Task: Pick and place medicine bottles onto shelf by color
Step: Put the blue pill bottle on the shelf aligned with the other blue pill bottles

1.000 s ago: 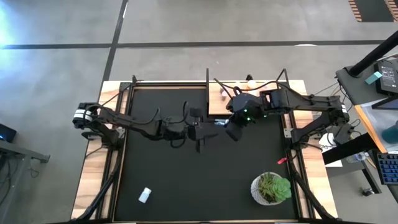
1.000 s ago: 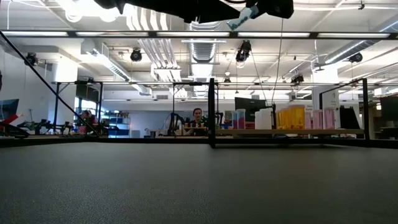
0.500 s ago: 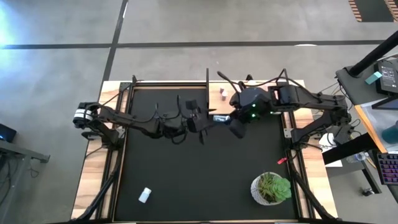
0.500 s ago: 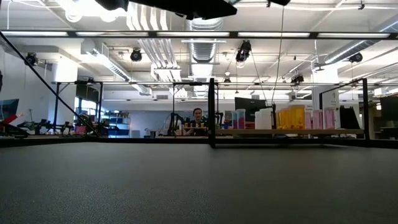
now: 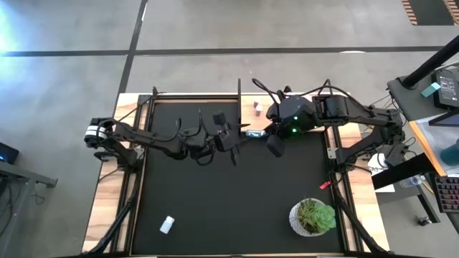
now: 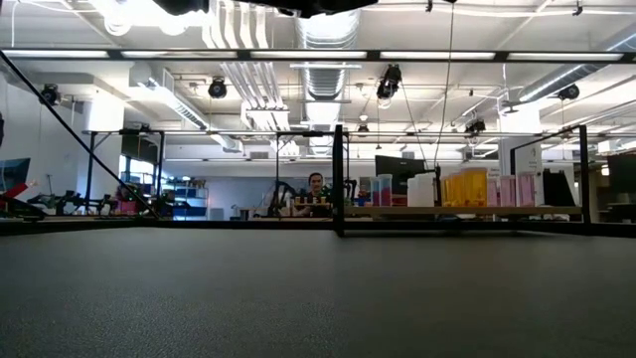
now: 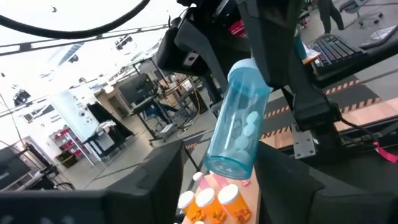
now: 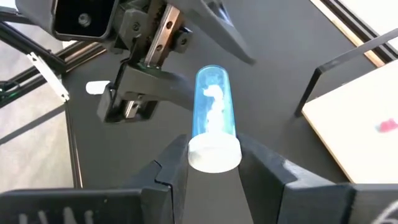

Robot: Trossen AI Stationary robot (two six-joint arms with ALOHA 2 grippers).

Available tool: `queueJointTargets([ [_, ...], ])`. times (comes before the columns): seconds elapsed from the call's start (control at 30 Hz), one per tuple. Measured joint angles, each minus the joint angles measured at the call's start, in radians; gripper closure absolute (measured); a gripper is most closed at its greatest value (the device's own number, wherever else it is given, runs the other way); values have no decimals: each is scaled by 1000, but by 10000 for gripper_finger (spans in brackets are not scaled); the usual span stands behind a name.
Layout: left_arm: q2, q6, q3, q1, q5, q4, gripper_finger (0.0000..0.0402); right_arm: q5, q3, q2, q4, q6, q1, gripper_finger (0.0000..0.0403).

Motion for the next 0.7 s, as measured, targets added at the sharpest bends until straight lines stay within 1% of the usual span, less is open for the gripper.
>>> queueJointTargets([
  [0.23,0,0,0,-2,1,-1,280,-1,0,0,1,-3,-6,292],
  [0.37,0,0,0,-6,6,-6,304,-1,0,-1,1,-3,-6,291],
  [0.57,0,-5,-1,-7,22,-10,312,-3,0,-2,1,-6,-6,290],
  [0.7,0,-9,-1,-9,27,-9,313,-2,0,-2,0,-15,-6,274],
])
